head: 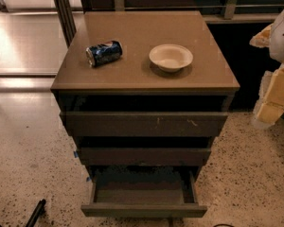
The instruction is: Close bottom drawer
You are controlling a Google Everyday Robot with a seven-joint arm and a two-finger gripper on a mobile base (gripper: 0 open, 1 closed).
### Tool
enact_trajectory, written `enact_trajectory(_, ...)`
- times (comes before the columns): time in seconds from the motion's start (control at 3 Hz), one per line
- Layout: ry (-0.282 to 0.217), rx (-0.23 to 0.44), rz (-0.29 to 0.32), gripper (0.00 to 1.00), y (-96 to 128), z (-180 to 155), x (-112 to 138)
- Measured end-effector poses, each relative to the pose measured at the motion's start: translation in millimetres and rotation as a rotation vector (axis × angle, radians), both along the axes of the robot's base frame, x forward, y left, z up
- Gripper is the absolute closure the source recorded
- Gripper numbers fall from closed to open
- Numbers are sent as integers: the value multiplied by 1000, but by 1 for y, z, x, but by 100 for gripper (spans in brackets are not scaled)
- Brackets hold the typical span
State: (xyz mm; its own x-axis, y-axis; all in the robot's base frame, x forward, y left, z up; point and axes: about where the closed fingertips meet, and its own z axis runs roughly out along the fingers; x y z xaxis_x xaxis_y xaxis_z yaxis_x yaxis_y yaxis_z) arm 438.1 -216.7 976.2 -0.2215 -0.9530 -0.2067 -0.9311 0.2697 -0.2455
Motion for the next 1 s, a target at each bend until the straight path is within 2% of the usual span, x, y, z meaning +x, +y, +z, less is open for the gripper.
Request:
enact_trajectory(0.33,-7,3,0,0,0,1,0)
enact_trajectory(0.67,-43,74,1,0,1,-10,-1)
enact_trajectory(1.0,-57,231,-6,0,7,-58,-12)
